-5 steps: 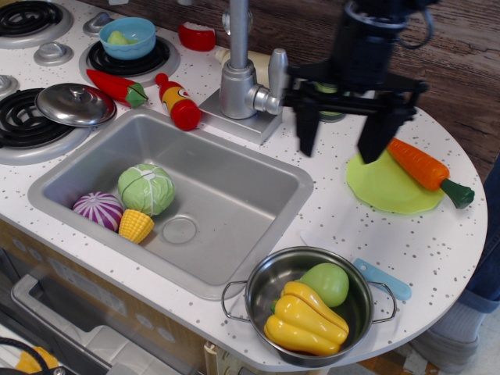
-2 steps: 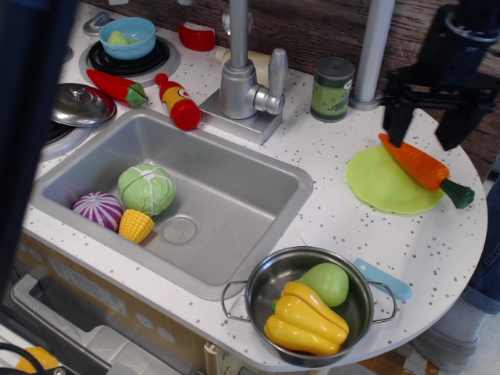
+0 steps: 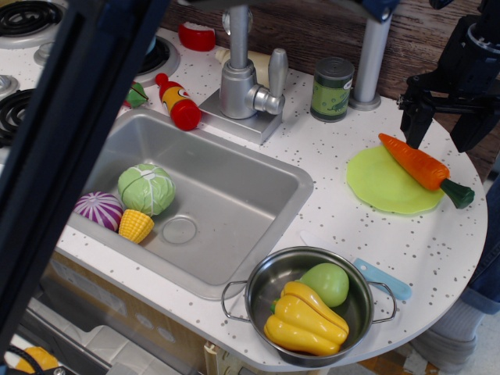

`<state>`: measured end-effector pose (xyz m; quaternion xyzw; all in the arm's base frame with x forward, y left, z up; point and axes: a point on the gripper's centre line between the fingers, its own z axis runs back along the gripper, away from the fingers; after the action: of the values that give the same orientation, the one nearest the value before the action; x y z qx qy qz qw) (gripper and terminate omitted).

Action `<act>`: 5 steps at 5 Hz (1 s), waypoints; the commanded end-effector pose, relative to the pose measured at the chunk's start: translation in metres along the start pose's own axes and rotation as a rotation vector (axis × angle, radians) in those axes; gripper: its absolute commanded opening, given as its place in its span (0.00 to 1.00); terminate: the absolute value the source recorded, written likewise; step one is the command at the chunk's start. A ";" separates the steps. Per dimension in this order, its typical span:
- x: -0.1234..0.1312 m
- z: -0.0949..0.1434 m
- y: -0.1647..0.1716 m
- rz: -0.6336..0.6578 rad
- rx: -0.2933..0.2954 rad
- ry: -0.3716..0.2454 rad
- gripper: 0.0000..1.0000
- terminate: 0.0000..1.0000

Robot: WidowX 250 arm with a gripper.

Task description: Take carrot off plate

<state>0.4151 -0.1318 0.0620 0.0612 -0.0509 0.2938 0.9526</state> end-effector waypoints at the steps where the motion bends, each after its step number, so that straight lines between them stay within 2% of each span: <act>1: 0.005 0.007 -0.006 0.021 -0.070 -0.061 1.00 0.00; 3: 0.009 -0.017 0.000 -0.012 -0.103 -0.100 1.00 0.00; 5: 0.010 -0.028 0.000 -0.005 -0.171 -0.108 1.00 0.00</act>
<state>0.4179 -0.1212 0.0060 0.0109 -0.0944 0.2831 0.9544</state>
